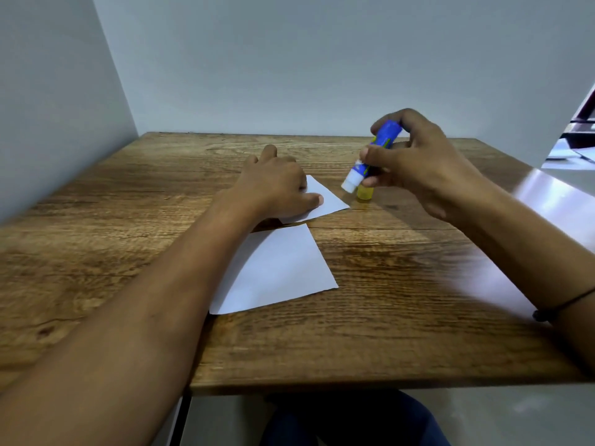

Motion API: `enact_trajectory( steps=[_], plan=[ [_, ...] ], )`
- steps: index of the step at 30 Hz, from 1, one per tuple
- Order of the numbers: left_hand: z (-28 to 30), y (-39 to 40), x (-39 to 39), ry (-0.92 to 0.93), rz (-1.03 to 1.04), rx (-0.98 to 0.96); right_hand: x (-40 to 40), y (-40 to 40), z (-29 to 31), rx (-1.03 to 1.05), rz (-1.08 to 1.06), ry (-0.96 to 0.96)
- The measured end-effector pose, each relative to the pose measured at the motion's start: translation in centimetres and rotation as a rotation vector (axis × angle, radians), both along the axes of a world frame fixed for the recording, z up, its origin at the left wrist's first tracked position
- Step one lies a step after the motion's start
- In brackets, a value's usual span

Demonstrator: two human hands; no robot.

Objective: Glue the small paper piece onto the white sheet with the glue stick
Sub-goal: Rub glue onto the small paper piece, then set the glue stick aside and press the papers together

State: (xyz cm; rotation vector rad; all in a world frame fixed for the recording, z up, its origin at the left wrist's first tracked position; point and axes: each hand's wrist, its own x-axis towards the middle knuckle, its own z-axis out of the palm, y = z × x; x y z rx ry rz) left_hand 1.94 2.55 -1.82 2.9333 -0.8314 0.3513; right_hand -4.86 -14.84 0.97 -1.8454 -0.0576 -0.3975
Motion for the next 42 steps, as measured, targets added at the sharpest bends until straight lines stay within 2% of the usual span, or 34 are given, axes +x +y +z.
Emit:
enact_trajectory(
  steps=[3,7,12,13,15,17,20,23,25,28,30,32,34,36,37,42],
  plan=[
    [0.2,0.1,-0.3,0.011,0.01,-0.008,0.1,-0.8,0.1,0.177,0.024,0.092],
    [0.3,0.2,-0.5,0.029,0.041,0.0,0.1,-1.1,-0.4,0.12,0.009,0.097],
    [-0.1,-0.2,-1.1,-0.051,0.054,0.005,0.3,-1.0,-0.7,0.115,-0.097,0.034],
    [-0.2,-0.3,-1.1,-0.057,0.055,0.009,0.5,-0.9,-0.9,0.03,-0.137,0.016],
    [-0.2,-0.4,-1.2,-0.053,0.05,0.015,1.2,-0.9,-1.0,-0.292,-0.232,-0.08],
    [-0.1,-0.5,-1.2,-0.038,0.041,0.005,2.2,-1.2,-0.6,-0.526,-0.266,-0.14],
    [-0.1,-0.5,-1.3,-0.039,0.032,-0.003,4.5,-2.3,-0.7,-0.783,-0.225,-0.028],
    [-0.1,-0.4,-1.2,-0.036,0.026,-0.01,6.3,-3.4,-1.4,-1.082,-0.302,0.094],
    [0.0,-0.4,-1.2,-0.035,0.031,-0.014,7.5,-4.6,-1.8,-1.175,-0.341,0.19],
    [-0.1,-0.5,-1.1,-0.04,0.033,-0.003,9.3,-6.5,-2.8,-1.13,-0.282,0.285],
    [-0.1,-0.5,-1.0,-0.043,0.028,0.003,10.4,-7.4,-3.1,-1.088,-0.314,0.21],
    [-0.1,-0.5,-1.0,-0.038,0.026,0.007,11.6,-9.0,-2.8,-1.076,-0.452,0.088],
    [-0.1,-0.6,-1.1,-0.038,0.026,0.002,12.8,-10.9,-2.5,-1.076,-0.474,0.188],
    [0.0,-0.6,-1.0,-0.038,0.028,0.003,14.3,-12.4,-2.9,-1.062,-0.41,0.33],
    [0.0,-0.6,-0.9,-0.037,0.031,0.009,15.0,-12.8,-3.2,-1.052,-0.408,0.335],
    [0.0,-0.7,-0.9,-0.069,0.034,0.015,17.0,-13.3,-3.8,-1.002,-0.539,0.17]
  ],
)
